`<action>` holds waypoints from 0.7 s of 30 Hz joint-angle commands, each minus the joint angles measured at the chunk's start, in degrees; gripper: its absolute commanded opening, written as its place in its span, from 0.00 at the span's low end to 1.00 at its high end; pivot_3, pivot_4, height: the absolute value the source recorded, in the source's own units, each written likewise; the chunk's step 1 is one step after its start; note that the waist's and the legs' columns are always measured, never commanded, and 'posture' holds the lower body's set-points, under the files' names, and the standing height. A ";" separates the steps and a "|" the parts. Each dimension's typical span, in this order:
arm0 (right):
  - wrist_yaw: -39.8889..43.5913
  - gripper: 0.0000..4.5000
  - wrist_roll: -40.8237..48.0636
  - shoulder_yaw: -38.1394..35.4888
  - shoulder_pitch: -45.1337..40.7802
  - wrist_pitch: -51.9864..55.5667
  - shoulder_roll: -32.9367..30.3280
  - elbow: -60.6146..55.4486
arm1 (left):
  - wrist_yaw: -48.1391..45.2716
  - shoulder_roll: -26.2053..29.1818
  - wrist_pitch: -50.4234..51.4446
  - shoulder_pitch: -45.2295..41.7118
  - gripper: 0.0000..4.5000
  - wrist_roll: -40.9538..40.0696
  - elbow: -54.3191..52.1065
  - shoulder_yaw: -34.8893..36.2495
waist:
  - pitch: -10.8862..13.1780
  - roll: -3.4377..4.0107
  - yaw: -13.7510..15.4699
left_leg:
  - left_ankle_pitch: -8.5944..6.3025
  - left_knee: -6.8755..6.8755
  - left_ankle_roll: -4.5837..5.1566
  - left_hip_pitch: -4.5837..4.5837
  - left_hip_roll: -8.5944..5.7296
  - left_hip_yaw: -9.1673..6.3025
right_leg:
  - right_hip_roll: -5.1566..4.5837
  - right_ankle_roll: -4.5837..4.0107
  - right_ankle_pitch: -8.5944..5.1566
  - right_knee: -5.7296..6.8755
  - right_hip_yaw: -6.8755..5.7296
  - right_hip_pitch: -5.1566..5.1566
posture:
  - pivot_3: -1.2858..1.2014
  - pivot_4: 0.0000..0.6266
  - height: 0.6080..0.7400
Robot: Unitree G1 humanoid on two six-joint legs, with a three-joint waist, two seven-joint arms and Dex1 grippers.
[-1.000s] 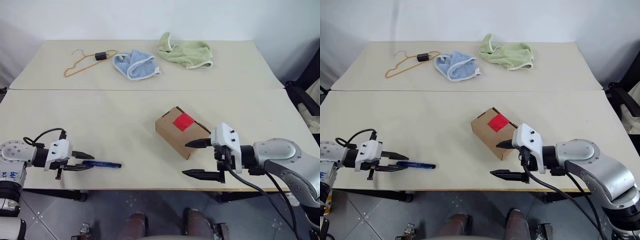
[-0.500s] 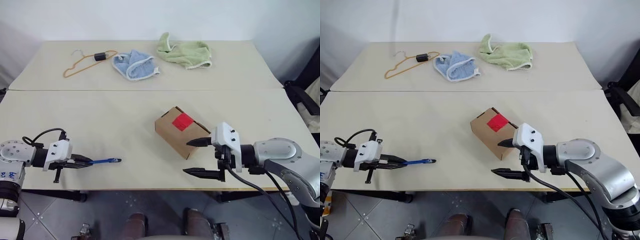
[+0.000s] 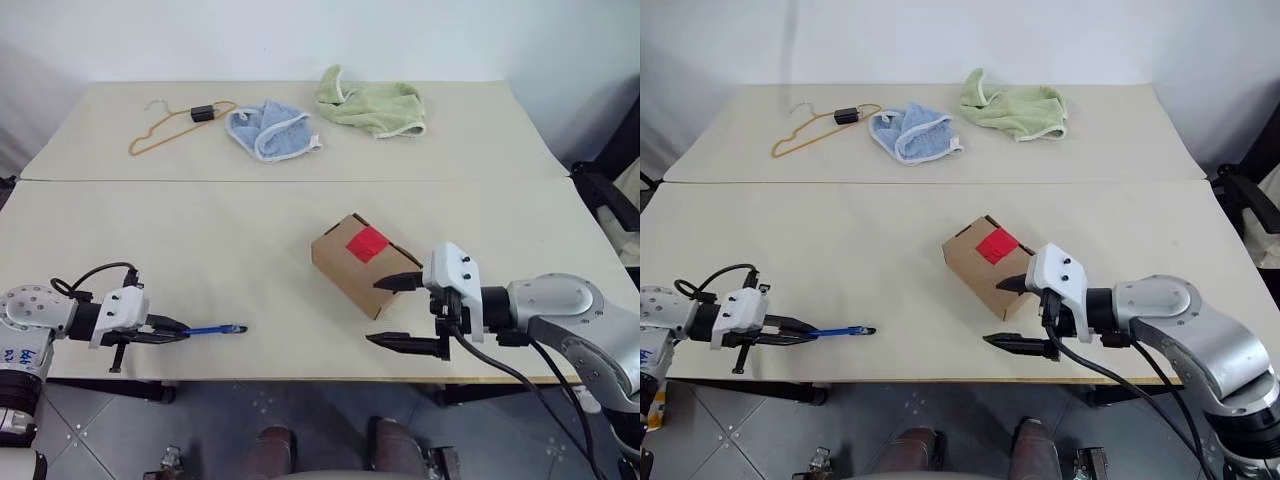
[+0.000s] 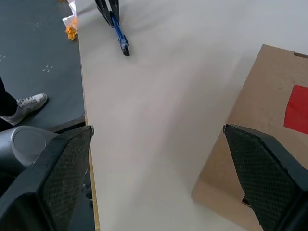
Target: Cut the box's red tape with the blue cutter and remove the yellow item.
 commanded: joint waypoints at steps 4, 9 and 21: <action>0.17 1.00 0.02 -0.56 -1.37 -0.15 -0.63 -0.07 | -2.01 -0.77 0.74 4.59 0.54 1.60 -3.96 -0.43 | -0.02 0.05 0.02 | 0.00 0.00 0.00 0.00 0.00 0.00 | 0.00 0.00 0.00 -0.02 0.00 0.00 | 0.52 0.24 1.00; 0.05 1.00 0.04 -0.36 -1.67 -0.03 -0.52 -0.06 | -2.30 -0.14 1.81 7.03 0.87 1.12 -6.59 0.87 | -0.01 0.07 0.01 | 0.00 -0.03 0.00 0.00 0.00 0.00 | 0.00 0.00 0.00 -0.04 0.00 0.00 | 0.52 0.24 1.00; -0.04 1.00 -0.18 -0.09 -2.29 0.11 -0.34 0.30 | -0.26 0.27 1.59 6.00 0.99 5.02 -2.14 0.32 | -0.10 0.27 0.02 | 0.00 -0.04 -0.01 0.03 0.02 0.00 | 0.01 0.00 0.00 -0.01 0.01 0.00 | 0.52 0.24 1.00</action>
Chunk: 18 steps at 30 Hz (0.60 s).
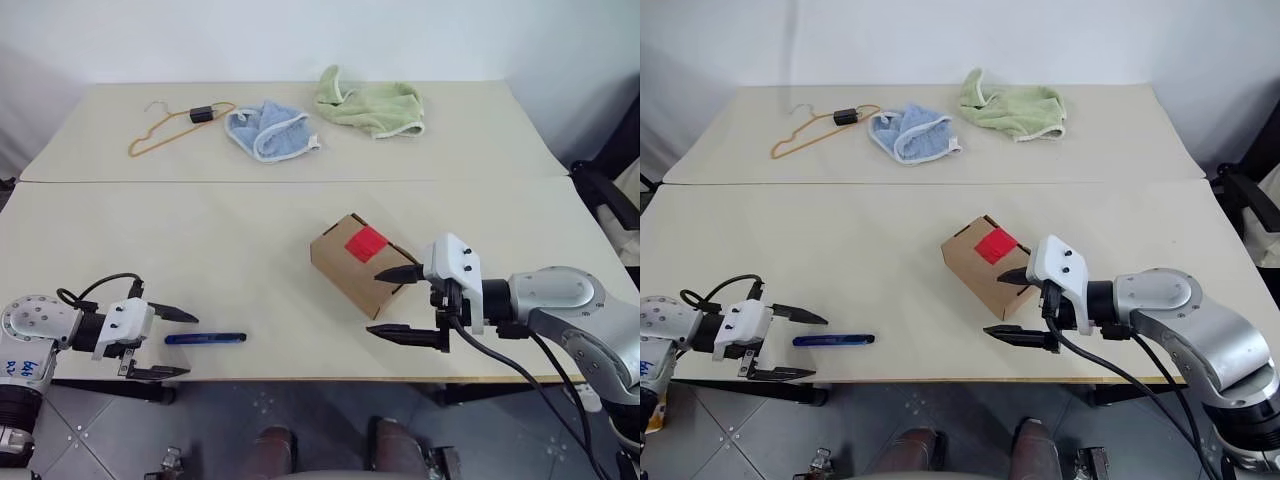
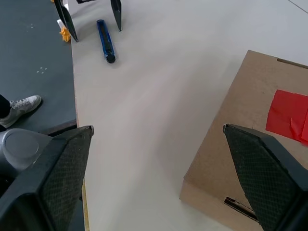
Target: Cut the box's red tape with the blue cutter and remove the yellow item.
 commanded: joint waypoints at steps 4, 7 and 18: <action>-0.07 1.00 0.50 -0.58 -0.27 0.36 -0.47 -1.33 | -0.22 1.17 3.46 1.63 0.99 4.64 2.81 -2.60 | -0.11 0.18 -0.03 | 0.01 0.00 -0.01 0.05 0.01 0.00 | 0.00 -0.01 0.00 0.04 0.00 0.01 | 0.52 0.24 1.00; -0.15 1.00 0.58 -0.79 -0.15 0.56 -0.46 -1.53 | 0.32 1.69 4.61 1.88 0.99 5.22 2.80 -3.00 | -0.12 0.20 -0.11 | 0.01 0.00 -0.02 0.08 0.04 0.01 | 0.03 -0.05 -0.01 0.07 0.01 0.02 | 0.52 0.24 1.00; -0.09 1.00 0.31 -0.65 -0.44 0.41 -0.39 -1.23 | 2.64 2.28 3.54 3.01 0.41 6.12 2.35 -2.47 | -0.17 0.29 -0.30 | -0.02 -0.24 -0.06 0.43 0.23 0.29 | 0.24 -0.15 -0.03 0.05 0.29 0.08 | 0.52 0.24 1.00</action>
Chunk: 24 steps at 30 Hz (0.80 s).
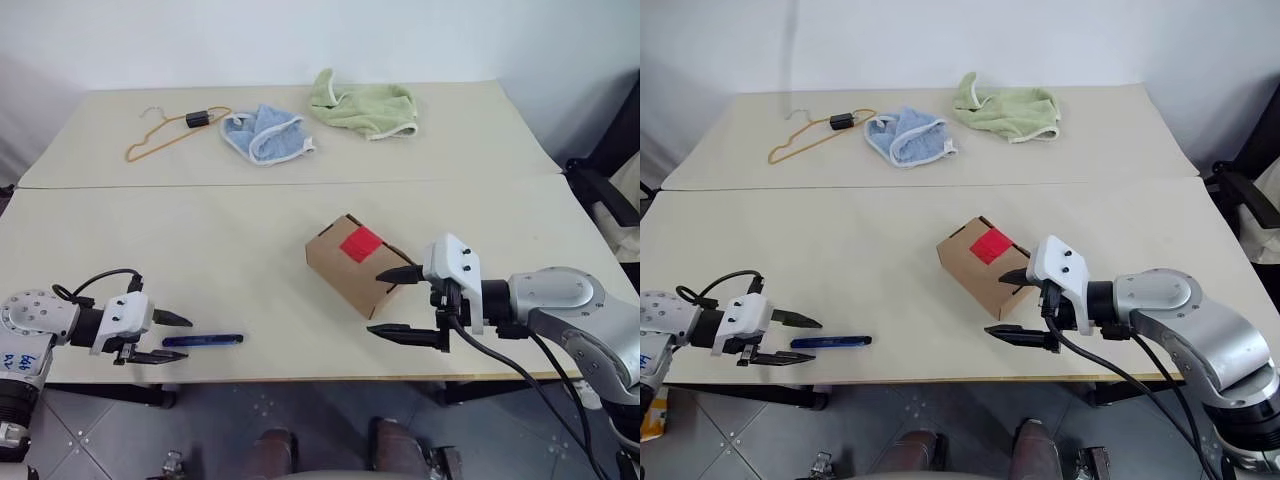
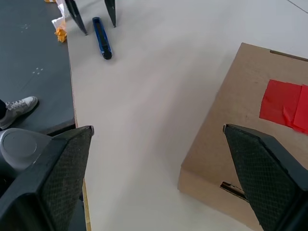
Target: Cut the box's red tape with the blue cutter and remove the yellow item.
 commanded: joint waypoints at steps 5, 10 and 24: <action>0.37 1.00 0.19 -0.62 -0.51 -0.54 -0.48 -1.09 | 0.11 0.61 1.20 4.21 0.10 3.93 0.93 -0.96 | -0.01 0.01 0.16 | -0.11 -0.01 -0.08 0.17 0.22 0.18 | 0.23 -0.07 -0.01 -0.03 0.20 0.05 | 0.52 0.24 1.00; 0.65 1.00 0.03 -0.61 -0.69 -0.70 -0.59 -0.84 | 0.50 0.11 0.20 4.63 0.09 4.16 0.40 -0.61 | -0.01 0.02 0.19 | -0.18 -0.01 -0.14 0.21 0.39 0.29 | 0.39 -0.16 -0.02 -0.04 0.26 0.03 | 0.52 0.24 1.00; -4.99 1.00 2.79 2.60 -8.03 5.15 5.51 -3.95 | 9.57 -6.44 -3.16 2.26 0.09 8.52 -12.17 -2.48 | 0.01 0.32 2.21 | -0.24 0.08 -0.13 0.22 0.40 0.33 | 0.39 -0.21 0.00 -0.21 0.33 0.03 | 0.52 0.24 1.00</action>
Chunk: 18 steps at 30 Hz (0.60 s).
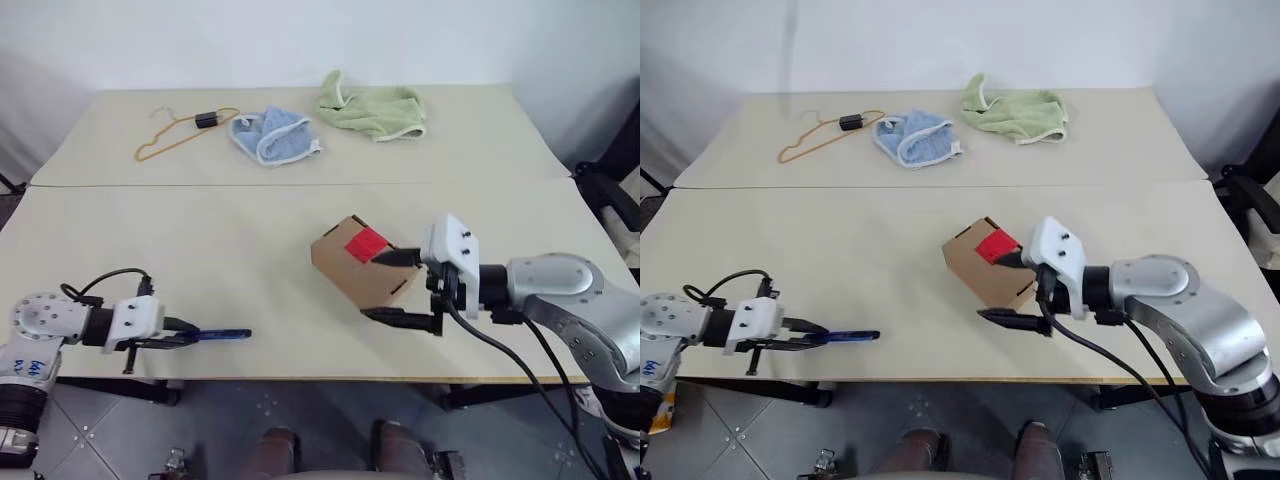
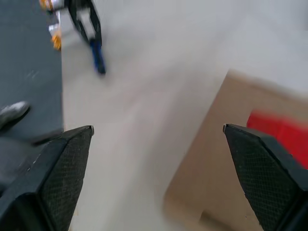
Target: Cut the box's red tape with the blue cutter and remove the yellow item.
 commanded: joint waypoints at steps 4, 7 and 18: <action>-5.26 0.86 -2.48 11.80 -5.87 6.89 3.81 -4.03 | 4.21 -3.02 2.52 2.50 0.09 4.49 -8.99 -4.48 | 0.00 0.00 -0.03 | -0.08 0.01 0.03 -0.06 -0.03 0.06 | 0.00 0.05 0.03 0.02 0.03 0.01 | 0.52 0.24 1.00; -3.59 0.63 -9.26 22.25 -11.61 4.06 4.89 -3.96 | 4.41 -3.00 4.41 2.95 0.09 4.99 -11.40 -5.28 | 0.00 0.00 -0.41 | -0.11 0.01 0.04 -0.09 -0.02 0.08 | 0.02 0.07 0.04 -0.01 0.04 -0.04 | 0.52 0.24 1.00; 2.23 0.00 -31.97 43.12 -19.15 -13.43 10.49 7.53 | 4.29 1.88 10.31 5.31 0.09 10.34 -17.46 -8.33 | -0.02 -0.03 -1.37 | -0.32 -0.04 0.11 -0.08 0.03 0.27 | 0.11 0.01 0.00 -0.05 0.04 -0.16 | 0.52 0.24 1.00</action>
